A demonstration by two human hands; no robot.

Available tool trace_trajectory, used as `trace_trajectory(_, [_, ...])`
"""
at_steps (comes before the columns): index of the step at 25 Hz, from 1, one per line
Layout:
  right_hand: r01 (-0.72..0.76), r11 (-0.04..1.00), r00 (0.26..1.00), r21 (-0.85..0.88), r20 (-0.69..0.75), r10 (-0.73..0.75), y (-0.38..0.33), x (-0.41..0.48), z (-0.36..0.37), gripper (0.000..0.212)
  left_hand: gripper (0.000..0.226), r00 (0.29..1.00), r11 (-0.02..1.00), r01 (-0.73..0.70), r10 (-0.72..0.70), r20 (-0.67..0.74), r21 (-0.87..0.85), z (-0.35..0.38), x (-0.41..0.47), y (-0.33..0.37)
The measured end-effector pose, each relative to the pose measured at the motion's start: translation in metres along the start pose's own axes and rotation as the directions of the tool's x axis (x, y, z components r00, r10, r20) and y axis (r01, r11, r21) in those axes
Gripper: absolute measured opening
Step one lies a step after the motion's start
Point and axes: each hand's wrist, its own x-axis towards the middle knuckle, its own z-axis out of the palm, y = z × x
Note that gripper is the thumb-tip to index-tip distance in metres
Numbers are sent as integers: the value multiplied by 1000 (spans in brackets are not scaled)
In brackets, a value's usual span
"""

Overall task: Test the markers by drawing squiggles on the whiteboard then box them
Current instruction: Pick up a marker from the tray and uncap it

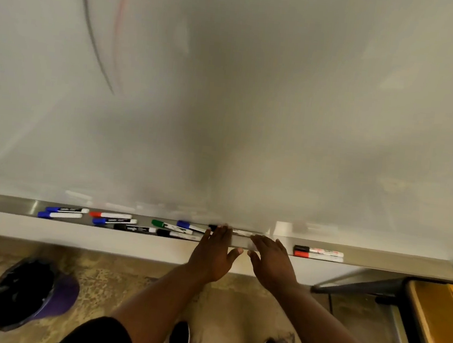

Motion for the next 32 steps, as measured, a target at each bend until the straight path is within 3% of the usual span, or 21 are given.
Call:
trace_trajectory(6, [30, 997, 998, -71, -61, -35, -43, 39, 24, 34, 86, 992, 986, -123, 119, 44, 110, 4, 15, -46])
trace_trajectory(9, [-7, 994, 997, -108, -73, -1, -45, 44, 37, 30, 75, 989, 988, -125, 117, 85, 87, 12, 19, -53])
trace_trajectory(14, [-158, 957, 987, -242, -43, 152, -34, 49, 44, 44, 75, 983, 987, -144, 134, 127, 73, 10, 21, -53])
trace_trajectory(18, [-210, 938, 978, -276, -68, 199, -26, 50, 38, 31, 75, 980, 984, -162, 151, 131, 77, 2, 26, -55])
trace_trajectory(21, [-224, 936, 973, -272, -117, 199, -27, 44, 28, 33, 74, 977, 981, -185, 178, 118, 54, -6, 26, -59])
trace_trajectory(24, [-228, 945, 962, -233, -204, 182, -35, 35, 19, 38, 63, 979, 979, -202, 202, 40, -20, -17, 25, -61])
trace_trajectory(28, [-173, 975, 933, -136, -341, 118, -60, 22, 18, 27, 35, 968, 967, -242, 236, -90, -76, -37, 25, -72])
trace_trajectory(32, [-133, 988, 928, -75, -359, 97, -93, 8, 26, 25, 13, 963, 948, -263, 245, -114, -182, -53, 8, -96])
